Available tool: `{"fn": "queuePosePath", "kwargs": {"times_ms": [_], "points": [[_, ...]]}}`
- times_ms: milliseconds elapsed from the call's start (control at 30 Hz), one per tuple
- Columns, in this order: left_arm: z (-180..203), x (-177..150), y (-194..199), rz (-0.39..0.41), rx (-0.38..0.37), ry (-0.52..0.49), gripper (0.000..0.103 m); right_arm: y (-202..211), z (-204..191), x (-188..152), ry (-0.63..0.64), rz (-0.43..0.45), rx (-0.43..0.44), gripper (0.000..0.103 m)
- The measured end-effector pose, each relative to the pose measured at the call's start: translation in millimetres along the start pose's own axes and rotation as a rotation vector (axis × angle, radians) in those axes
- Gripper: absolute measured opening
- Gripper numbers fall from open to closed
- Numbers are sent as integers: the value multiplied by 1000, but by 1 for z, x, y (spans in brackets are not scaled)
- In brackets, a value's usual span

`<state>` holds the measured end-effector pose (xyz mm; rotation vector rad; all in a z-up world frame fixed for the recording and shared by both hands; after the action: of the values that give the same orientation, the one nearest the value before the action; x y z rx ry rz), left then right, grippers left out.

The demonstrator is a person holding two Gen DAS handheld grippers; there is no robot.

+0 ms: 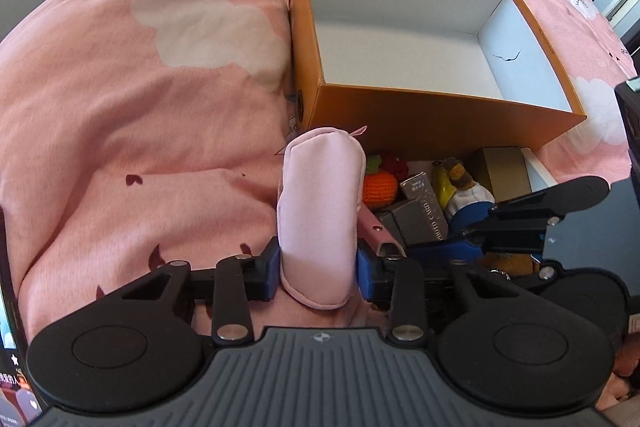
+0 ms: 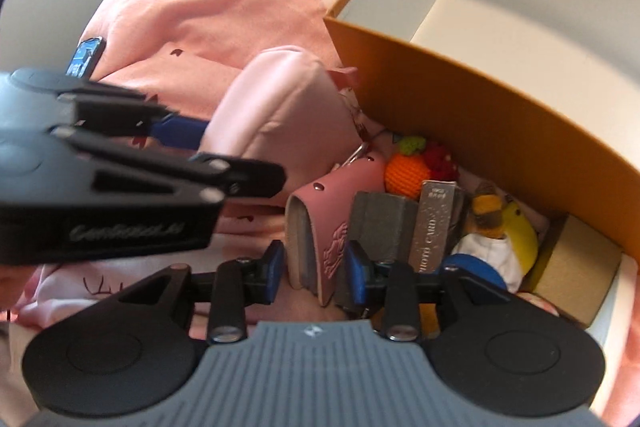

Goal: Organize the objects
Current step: 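Grasp the pink fabric pouch with the left tool while the right tool grasps the pink wallet, then lift the pouch with the left tool while the right tool carries the wallet over the box rim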

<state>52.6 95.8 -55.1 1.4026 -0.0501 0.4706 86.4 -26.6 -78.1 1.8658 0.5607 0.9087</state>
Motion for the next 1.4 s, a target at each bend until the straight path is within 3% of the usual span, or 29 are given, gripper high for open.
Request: {"fn": "queuePosePath", "kwargs": {"times_ms": [367,533,633,867,1167,1400], "points": [[-5,-3,11,44,-17,28,38,-15,-13,8,29,9,-73,37],[-4,-4,24,93,-18,18,35,-19,-33,6,122,8,-154,37],[-4,-4,35,131,-23,9,34,-14,-31,6,102,24,-156,29],[2,0,58,217,-33,-14,33,26,-16,8,24,107,-110,18],[15,7,95,328,-69,-52,33,93,-2,-1,-52,232,-37,17],[46,23,120,464,-80,-127,33,156,-1,0,-19,370,-109,17]]}}
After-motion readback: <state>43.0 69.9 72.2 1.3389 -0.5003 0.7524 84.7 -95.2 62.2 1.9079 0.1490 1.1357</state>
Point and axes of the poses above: each gripper's, at about its wrist camera, not at the fingertips, and y roughly against the way its jaws point, z to its right, x to its top, the point moved 1 cm from there along -y, roughly the way its jaws point, and after that the axes turned 8 degrees about y, right-handed, at the moved point
